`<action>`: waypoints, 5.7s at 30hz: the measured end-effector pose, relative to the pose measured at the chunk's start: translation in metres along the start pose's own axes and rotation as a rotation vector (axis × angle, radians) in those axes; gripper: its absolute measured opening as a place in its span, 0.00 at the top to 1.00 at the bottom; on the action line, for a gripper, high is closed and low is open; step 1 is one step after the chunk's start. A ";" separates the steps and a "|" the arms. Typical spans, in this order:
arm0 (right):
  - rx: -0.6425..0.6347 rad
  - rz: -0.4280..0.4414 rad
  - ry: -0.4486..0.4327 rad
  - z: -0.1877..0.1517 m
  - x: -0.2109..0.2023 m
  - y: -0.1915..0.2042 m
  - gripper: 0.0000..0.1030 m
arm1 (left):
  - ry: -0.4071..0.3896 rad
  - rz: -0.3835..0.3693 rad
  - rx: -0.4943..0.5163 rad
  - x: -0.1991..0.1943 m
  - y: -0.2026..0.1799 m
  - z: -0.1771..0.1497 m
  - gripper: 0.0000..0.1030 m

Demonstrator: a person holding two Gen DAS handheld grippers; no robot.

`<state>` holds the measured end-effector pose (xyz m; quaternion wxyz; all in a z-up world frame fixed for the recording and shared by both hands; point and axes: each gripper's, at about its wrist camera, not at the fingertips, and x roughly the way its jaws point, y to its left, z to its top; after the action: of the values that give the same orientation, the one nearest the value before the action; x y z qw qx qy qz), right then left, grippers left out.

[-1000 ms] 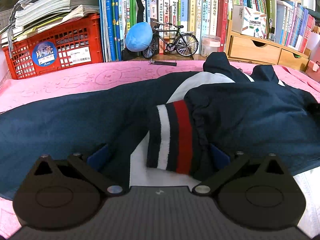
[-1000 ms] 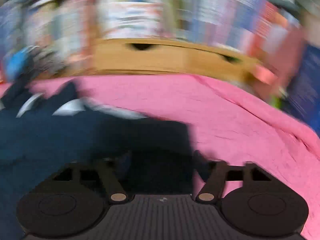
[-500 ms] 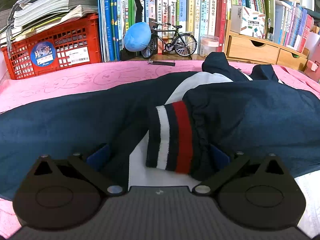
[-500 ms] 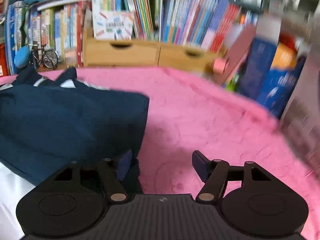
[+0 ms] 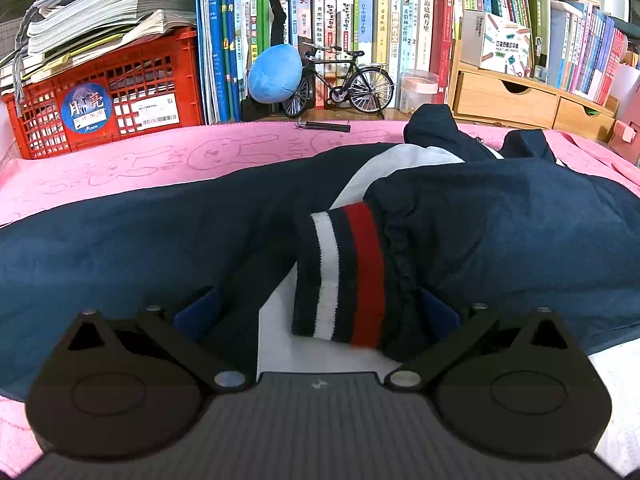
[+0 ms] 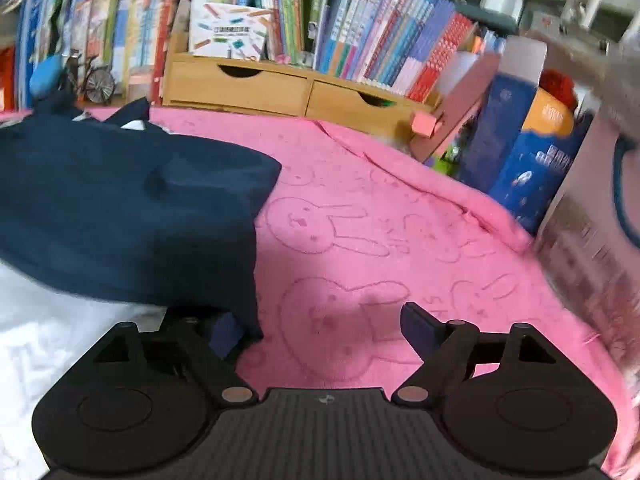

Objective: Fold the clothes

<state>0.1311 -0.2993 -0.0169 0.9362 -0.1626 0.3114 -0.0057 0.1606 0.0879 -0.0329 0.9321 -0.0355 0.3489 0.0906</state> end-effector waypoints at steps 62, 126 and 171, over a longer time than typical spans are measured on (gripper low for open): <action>0.439 0.437 -0.097 -0.040 -0.085 0.032 0.00 | -0.107 -0.343 0.229 -0.076 -0.129 -0.045 0.89; 0.082 0.006 -0.133 0.047 -0.012 0.077 0.02 | -0.150 -0.049 0.117 -0.089 0.039 -0.061 0.41; -0.284 0.447 -0.100 0.206 0.063 0.388 0.12 | -0.087 0.114 -0.017 -0.071 0.070 -0.079 0.15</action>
<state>0.2669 0.1228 -0.0173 0.8962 -0.2198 0.2907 0.2529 0.0435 0.1358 -0.0462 0.9394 -0.0194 0.3087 0.1480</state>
